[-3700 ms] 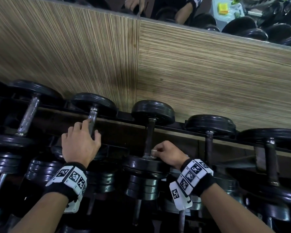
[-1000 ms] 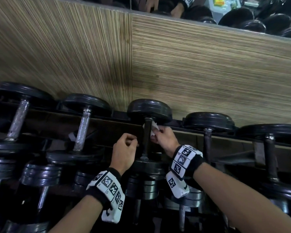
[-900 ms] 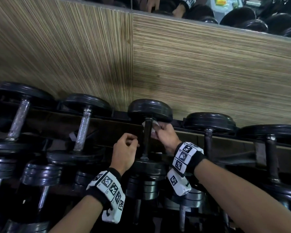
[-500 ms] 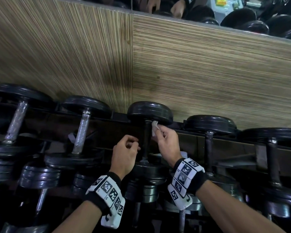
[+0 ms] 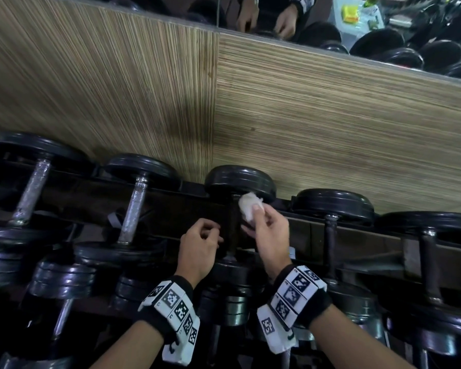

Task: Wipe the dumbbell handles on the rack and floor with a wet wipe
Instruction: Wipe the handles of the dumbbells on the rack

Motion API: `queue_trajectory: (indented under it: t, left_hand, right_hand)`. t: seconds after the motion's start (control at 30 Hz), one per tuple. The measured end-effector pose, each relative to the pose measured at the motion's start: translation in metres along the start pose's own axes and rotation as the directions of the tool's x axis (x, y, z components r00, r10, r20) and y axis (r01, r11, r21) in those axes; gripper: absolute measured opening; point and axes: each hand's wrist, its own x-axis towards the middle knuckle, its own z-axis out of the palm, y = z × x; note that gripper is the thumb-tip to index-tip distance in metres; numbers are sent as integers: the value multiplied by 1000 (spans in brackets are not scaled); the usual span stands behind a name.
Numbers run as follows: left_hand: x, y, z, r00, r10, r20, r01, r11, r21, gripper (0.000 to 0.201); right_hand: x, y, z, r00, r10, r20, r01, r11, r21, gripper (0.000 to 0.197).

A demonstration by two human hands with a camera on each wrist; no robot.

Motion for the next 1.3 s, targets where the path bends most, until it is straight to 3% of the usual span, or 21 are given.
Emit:
queue_trajectory:
  t: [0.07,0.13,0.2,0.4,0.53,0.63,0.7,0.8,0.87,0.93,1.03,1.13,1.2,1.3]
  left_hand:
    - [0,0,0,1000,2,-1,-2,1000,-9,17]
    - [0,1,0,1000,-1,4,1,1000,-13,16]
    - [0,1,-1,1000,0,10,0,1000,-5,15]
    - [0,2,0,1000,12,2,-12,1000,-27,18]
    - [0,3,0,1000,20,5,-20,999,-36,17]
    - [1,4,0,999,38,-5,-38,999,-1,17]
    - [2,3,0,999,49,-2,-49,999,20,17]
    - [1,3,1,999,45,-4,-44,999,32,14]
    - [1,3,0,998,63,-17,-63,998,14,10]
    - [0,4,-3,998,67,11,-66,996,-52,25]
    - [1,9,-12,976,70,205,-24,976,-217,38]
    - [9,16,-22,935,169,313,-133,982,-133,17]
    - [19,20,-25,935,206,290,-192,979,-74,6]
    - [47,17,-26,987,101,125,-89,991,-98,10]
  right_hand:
    - [6,18,-3,988,142,-61,-139,989,49,27]
    - [12,32,-6,987,160,-16,-160,976,-145,30]
    - [18,31,-2,980,186,72,-165,960,-226,31]
    - [25,11,9,959,185,214,-187,982,-10,28]
    - [21,18,6,989,103,106,-102,995,-10,25]
    - [14,11,6,996,-50,80,60,989,-131,34]
    - [10,4,4,984,-146,98,165,961,-224,35]
    - [-1,-8,4,972,-186,147,218,944,-246,28]
    - [-13,-15,9,945,-178,274,246,939,-241,23]
    - [-20,-17,15,919,-165,358,267,929,-256,25]
    - [-22,-14,11,932,-165,322,245,943,-225,21]
    - [-25,-13,4,953,-118,280,159,979,-130,18]
    - [-28,-10,2,973,-92,212,110,991,-74,18]
    - [-32,-1,0,999,-24,49,27,998,-61,19]
